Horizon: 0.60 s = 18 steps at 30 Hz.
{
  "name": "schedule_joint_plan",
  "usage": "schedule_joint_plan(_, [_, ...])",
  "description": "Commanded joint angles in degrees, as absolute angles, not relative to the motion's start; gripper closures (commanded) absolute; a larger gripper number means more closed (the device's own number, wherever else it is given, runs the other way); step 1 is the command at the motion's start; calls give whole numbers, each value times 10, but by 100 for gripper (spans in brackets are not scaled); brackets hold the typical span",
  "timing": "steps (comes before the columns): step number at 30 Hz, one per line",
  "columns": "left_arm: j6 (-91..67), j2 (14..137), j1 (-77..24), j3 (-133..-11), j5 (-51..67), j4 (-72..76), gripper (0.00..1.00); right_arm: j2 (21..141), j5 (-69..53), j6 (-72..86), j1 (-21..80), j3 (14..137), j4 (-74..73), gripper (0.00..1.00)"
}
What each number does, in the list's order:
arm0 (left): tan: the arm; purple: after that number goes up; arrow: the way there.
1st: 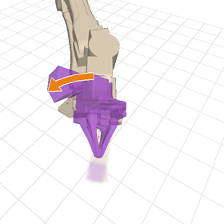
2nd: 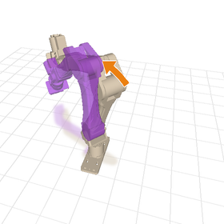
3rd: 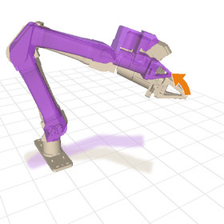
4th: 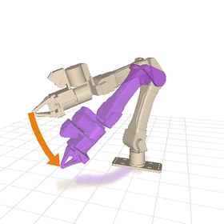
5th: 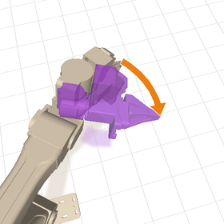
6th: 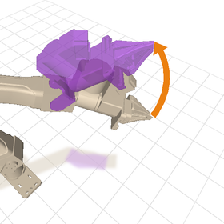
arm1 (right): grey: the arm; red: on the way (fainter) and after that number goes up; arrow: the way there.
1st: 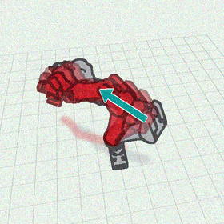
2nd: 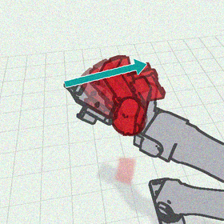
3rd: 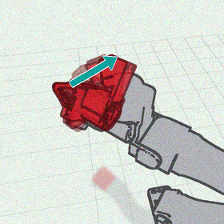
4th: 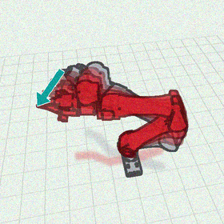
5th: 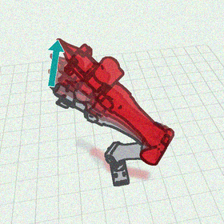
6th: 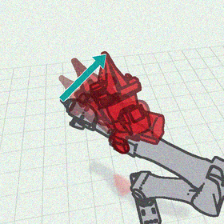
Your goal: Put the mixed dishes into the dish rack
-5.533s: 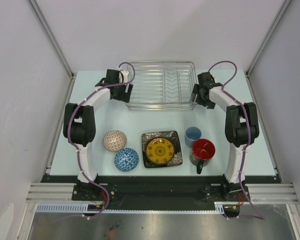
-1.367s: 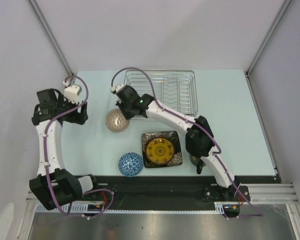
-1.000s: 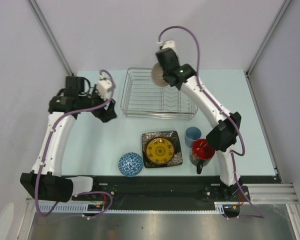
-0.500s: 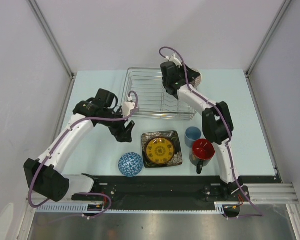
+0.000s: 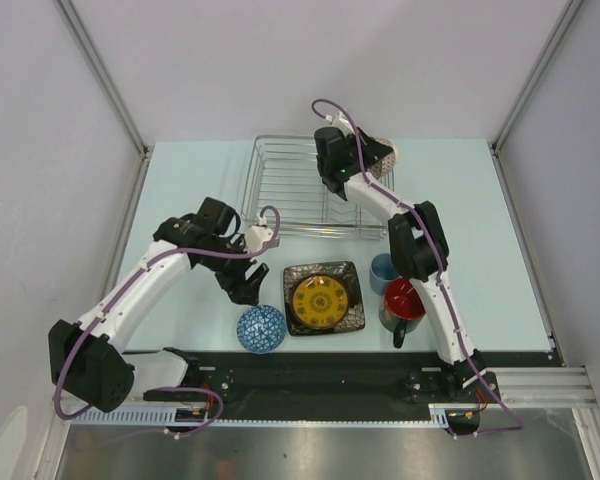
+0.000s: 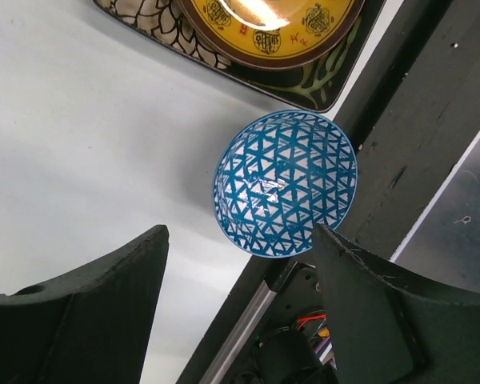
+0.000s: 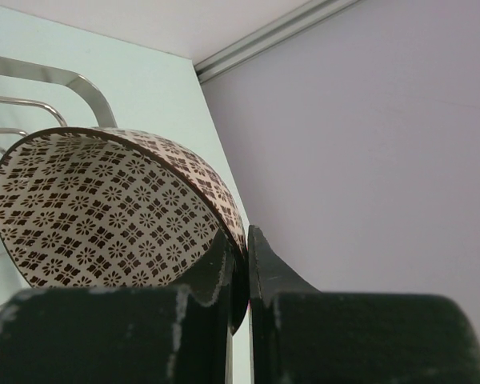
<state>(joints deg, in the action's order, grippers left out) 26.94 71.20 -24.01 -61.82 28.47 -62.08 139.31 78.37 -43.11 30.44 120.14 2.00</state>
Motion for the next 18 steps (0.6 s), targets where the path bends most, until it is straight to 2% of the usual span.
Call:
schedule_joint_plan(1, [265,691,-252,-606,271,-609,23,1411,809,-409,310,1242,28,100])
schedule_joint_plan(15, [229,674,-401,-581,164,-563,21,1447,766,-251,324,1303,-158,98])
schedule_joint_plan(16, [224,676,-408,-581,157,-563,21,1445,761,-244,325,1305,-168,95])
schedule_joint_plan(17, [210,678,-427,-582,142,-559,21,1444,750,-231,325,1308,-179,80])
schedule_joint_plan(18, [205,687,-434,-584,125,-560,21,1441,743,-206,326,1317,-210,70])
